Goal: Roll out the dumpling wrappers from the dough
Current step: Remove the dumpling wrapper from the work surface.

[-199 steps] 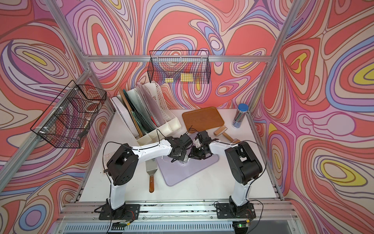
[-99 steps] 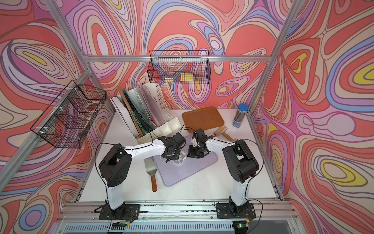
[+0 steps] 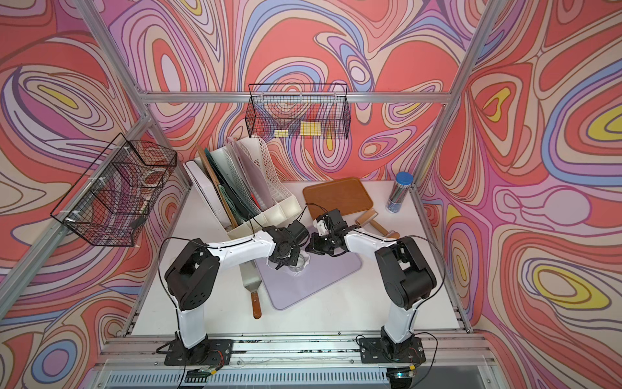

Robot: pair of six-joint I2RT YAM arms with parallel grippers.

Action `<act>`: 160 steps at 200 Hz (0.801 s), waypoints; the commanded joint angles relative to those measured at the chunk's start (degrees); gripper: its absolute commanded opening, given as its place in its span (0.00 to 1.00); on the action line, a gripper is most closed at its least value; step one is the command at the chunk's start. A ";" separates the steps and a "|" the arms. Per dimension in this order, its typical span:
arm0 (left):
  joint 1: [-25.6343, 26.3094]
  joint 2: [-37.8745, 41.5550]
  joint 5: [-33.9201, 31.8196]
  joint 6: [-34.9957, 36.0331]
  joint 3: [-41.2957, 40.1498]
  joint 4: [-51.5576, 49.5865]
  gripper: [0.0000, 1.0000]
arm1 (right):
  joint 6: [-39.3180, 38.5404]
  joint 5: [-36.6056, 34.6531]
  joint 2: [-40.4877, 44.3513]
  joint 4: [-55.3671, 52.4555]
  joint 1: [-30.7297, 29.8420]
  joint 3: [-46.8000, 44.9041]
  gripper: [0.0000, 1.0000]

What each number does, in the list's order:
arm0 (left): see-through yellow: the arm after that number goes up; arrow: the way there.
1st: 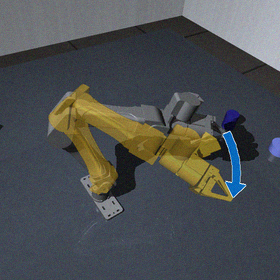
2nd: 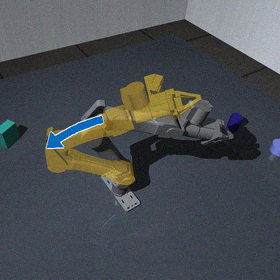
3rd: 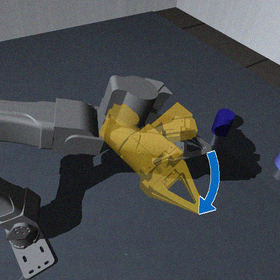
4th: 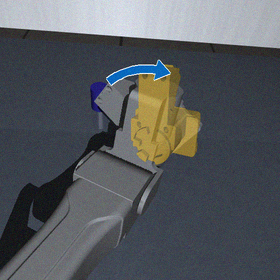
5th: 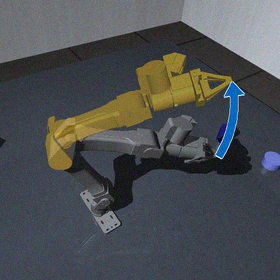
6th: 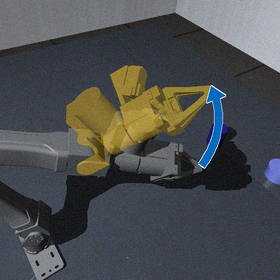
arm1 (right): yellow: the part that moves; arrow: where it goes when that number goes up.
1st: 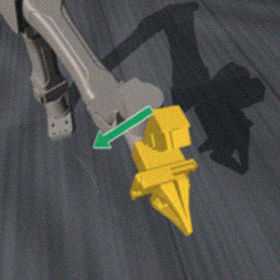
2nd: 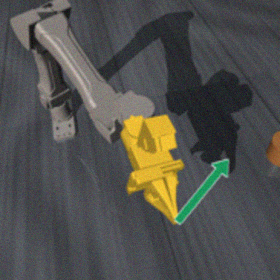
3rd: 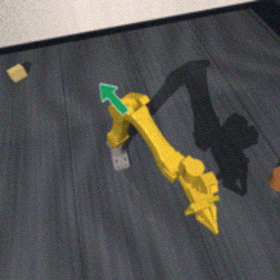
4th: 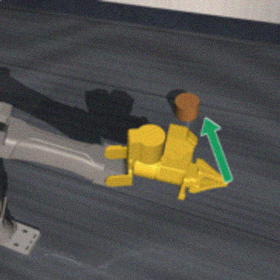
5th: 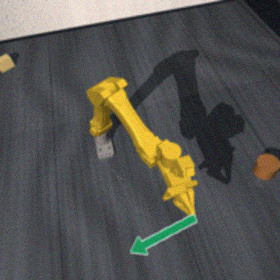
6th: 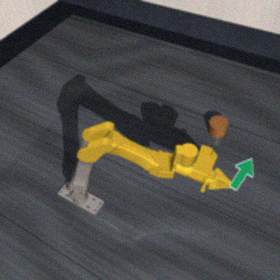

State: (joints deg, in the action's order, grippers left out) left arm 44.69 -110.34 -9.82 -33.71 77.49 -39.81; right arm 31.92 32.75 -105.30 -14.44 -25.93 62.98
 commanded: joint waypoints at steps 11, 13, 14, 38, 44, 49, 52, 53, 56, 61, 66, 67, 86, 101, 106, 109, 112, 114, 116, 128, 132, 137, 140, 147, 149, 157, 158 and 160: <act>-0.39 -0.52 -0.60 -0.65 -3.48 -7.21 0.00 | 1.30 2.67 -5.69 -1.22 -1.20 2.49 0.01; -0.39 -0.45 -0.76 -0.76 -3.55 -7.17 0.00 | 1.30 2.60 -5.90 -1.56 -1.26 2.56 0.01; -0.39 -0.42 -0.78 -0.75 -3.57 -7.19 0.00 | 1.34 2.50 -6.03 -1.74 -1.29 2.57 0.00; -0.56 0.30 -2.18 -2.76 -4.03 -8.17 0.00 | 0.96 -2.46 -7.85 -7.89 -1.32 2.46 0.01; -0.73 0.59 -2.22 -3.31 -4.39 -8.33 0.00 | 0.70 -4.10 -7.85 -9.33 -1.33 2.10 0.01; -0.94 0.88 -2.01 -3.68 -4.80 -8.38 0.00 | 0.47 -5.22 -7.81 -10.53 -1.31 1.85 0.01; -1.04 1.04 -1.89 -3.84 -4.99 -8.30 0.00 | 0.33 -5.98 -7.82 -11.23 -1.32 1.69 0.01; -1.07 1.07 -1.79 -3.92 -5.08 -8.28 0.00 | 0.33 -6.22 -7.82 -11.49 -1.32 1.66 0.01; -1.20 1.18 -1.58 -4.10 -5.31 -8.27 0.00 | 0.11 -7.01 -7.82 -12.24 -1.36 1.56 0.01; -1.25 1.34 -1.31 -4.29 -5.62 -8.34 0.00 | -0.15 -8.37 -7.89 -13.54 -1.25 1.39 0.01; -1.22 1.40 -1.09 -4.38 -5.97 -8.36 0.00 | -0.55 -9.69 -7.86 -14.62 -1.33 1.21 0.01; -1.25 1.43 -1.04 -4.45 -6.05 -8.40 0.00 | -0.64 -9.97 -7.88 -14.81 -1.28 1.15 0.01; -1.27 2.16 -0.46 -5.24 -7.81 -8.44 0.00 | -1.59 -14.59 -7.41 -17.13 -1.06 0.04 0.02; -1.35 3.25 -1.40 -5.96 -9.49 -8.35 0.00 | -2.13 -17.27 -6.46 -17.89 -0.58 -0.90 0.02; -1.52 3.53 -1.79 -6.09 -9.90 -8.27 0.00 | -2.26 -17.85 -6.20 -17.98 -0.39 -1.10 0.03; -1.57 3.64 -1.93 -6.10 -10.09 -8.25 0.00 | -2.33 -18.19 -5.89 -17.99 -0.30 -1.25 0.03; -1.80 3.73 -2.03 -6.10 -10.16 -8.23 0.00 | -2.43 -18.47 -5.66 -17.99 -0.15 -1.34 0.03; -1.91 3.76 -2.04 -6.06 -10.23 -8.26 0.00 | -2.47 -18.61 -5.54 -18.00 -0.12 -1.36 0.03; -2.07 3.76 -2.00 -6.09 -10.21 -8.26 0.00 | -2.54 -18.74 -5.36 -18.00 0.00 -1.41 0.03; -2.79 3.68 -1.93 -5.60 -10.17 -7.91 0.00 | -3.12 -19.10 -4.31 -18.06 0.52 -1.52 0.03; -2.99 3.71 -1.97 -5.51 -10.13 -7.75 0.00 | -3.35 -19.41 -3.99 -18.08 0.66 -1.54 0.03; -3.32 3.59 -2.03 -5.37 -10.12 -7.57 0.00 | -3.53 -19.83 -3.38 -18.25 0.81 -1.48 0.03; -3.45 3.50 -1.98 -5.27 -9.99 -7.45 0.00 | -3.60 -19.99 -3.11 -18.33 0.92 -1.42 0.03; -3.89 3.32 -2.04 -5.01 -9.82 -7.47 0.00 | -3.94 -20.48 -2.40 -18.58 1.20 -1.41 0.03; -3.95 3.24 -2.04 -4.93 -9.77 -7.47 0.00 | -4.01 -20.68 -2.22 -18.65 1.31 -1.38 0.03; -4.21 3.13 -2.01 -4.72 -9.56 -7.56 0.00 | -4.29 -21.40 -1.68 -19.18 1.45 -1.16 0.03; -4.23 3.13 -2.03 -4.66 -9.56 -7.56 0.00 | -4.31 -21.50 -1.63 -19.25 1.43 -1.09 0.03; -4.25 3.12 -1.93 -4.62 -9.53 -7.52 0.00 | -4.43 -21.57 -1.55 -19.34 1.48 -1.06 0.03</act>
State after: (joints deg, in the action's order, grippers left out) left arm 42.59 -105.03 -9.08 -39.42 70.35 -39.33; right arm 29.36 22.11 -107.63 -25.17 -26.83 63.94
